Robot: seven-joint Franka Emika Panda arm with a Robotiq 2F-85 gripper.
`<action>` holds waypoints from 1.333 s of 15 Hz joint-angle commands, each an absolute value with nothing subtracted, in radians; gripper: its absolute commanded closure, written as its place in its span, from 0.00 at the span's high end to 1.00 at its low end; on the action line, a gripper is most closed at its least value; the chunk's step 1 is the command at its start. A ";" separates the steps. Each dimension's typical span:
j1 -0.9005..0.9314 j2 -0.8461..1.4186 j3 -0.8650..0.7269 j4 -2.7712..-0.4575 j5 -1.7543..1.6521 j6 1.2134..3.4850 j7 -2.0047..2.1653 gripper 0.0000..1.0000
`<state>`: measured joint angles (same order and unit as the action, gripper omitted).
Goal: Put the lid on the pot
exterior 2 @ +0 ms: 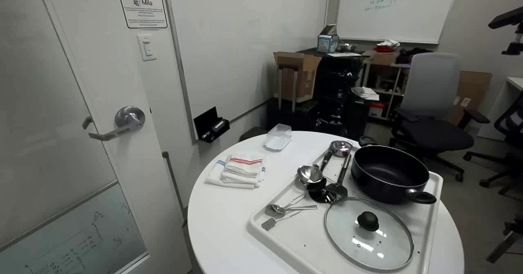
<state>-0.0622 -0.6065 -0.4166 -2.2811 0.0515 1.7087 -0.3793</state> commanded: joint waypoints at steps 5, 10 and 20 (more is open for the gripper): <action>-0.097 -0.596 -0.392 -2.277 0.069 1.705 -0.396 1.00; -0.097 -0.596 -0.392 -2.277 0.069 1.705 -0.396 1.00; -0.099 -0.582 -0.274 -2.366 0.015 1.767 -0.351 1.00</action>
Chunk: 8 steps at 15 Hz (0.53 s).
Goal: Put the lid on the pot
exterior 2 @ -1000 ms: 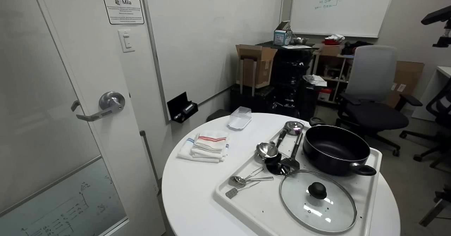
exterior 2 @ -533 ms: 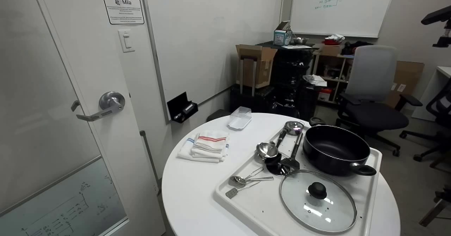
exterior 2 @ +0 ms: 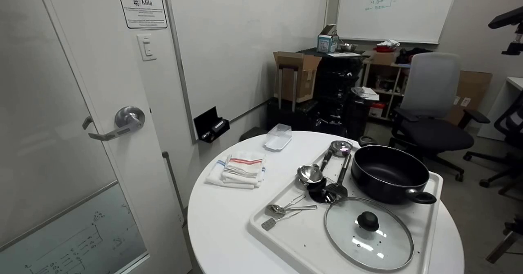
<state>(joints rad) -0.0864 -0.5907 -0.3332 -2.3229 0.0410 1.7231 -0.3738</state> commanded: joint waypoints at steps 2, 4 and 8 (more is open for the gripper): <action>-0.091 -0.575 -0.240 -2.399 0.003 1.801 -0.350 1.00; -0.082 -0.564 -0.207 -2.432 -0.009 1.835 -0.348 1.00; -0.059 -0.529 -0.150 -2.496 -0.033 1.914 -0.345 1.00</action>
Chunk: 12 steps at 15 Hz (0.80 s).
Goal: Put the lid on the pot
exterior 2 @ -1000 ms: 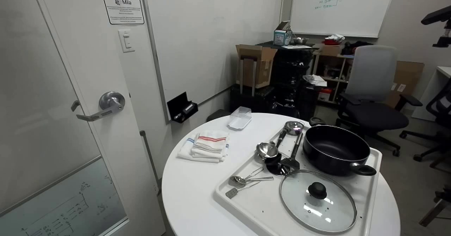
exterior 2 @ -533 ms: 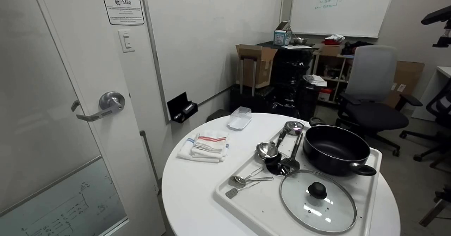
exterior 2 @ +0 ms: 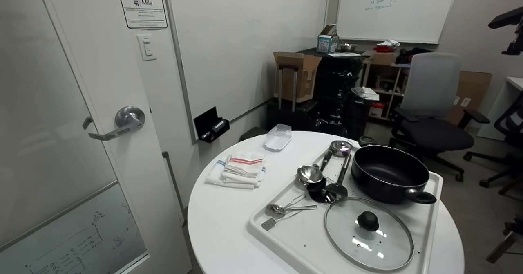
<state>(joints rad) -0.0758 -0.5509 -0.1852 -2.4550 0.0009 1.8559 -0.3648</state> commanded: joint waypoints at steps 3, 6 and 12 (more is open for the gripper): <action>-0.042 -0.491 -0.110 -2.544 -0.057 1.993 -0.322 1.00; -0.023 -0.434 -0.070 -2.596 -0.082 2.110 -0.282 1.00; 0.003 -0.290 -0.004 -2.671 -0.124 2.357 -0.190 1.00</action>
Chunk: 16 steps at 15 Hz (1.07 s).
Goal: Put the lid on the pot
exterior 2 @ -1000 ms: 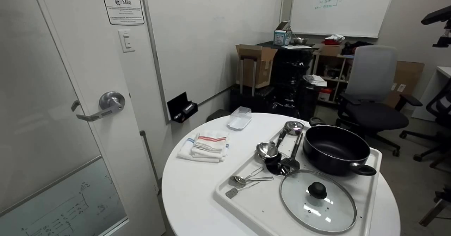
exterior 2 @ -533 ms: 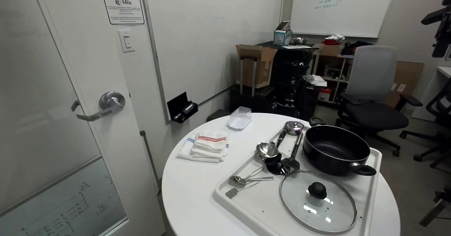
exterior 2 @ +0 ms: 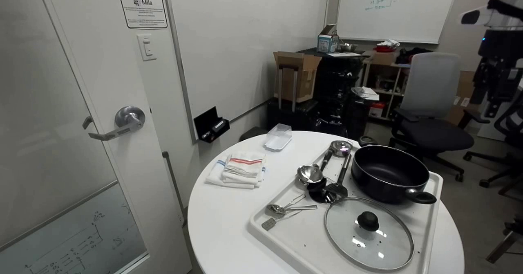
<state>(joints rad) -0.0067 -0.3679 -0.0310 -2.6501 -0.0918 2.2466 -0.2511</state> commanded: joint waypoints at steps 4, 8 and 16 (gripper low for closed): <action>0.004 -0.140 0.034 -2.670 -0.160 2.508 -0.101 1.00; 0.010 0.029 0.056 -2.633 -0.206 2.643 -0.009 1.00; 0.108 0.343 0.002 -2.471 -0.324 2.758 0.169 1.00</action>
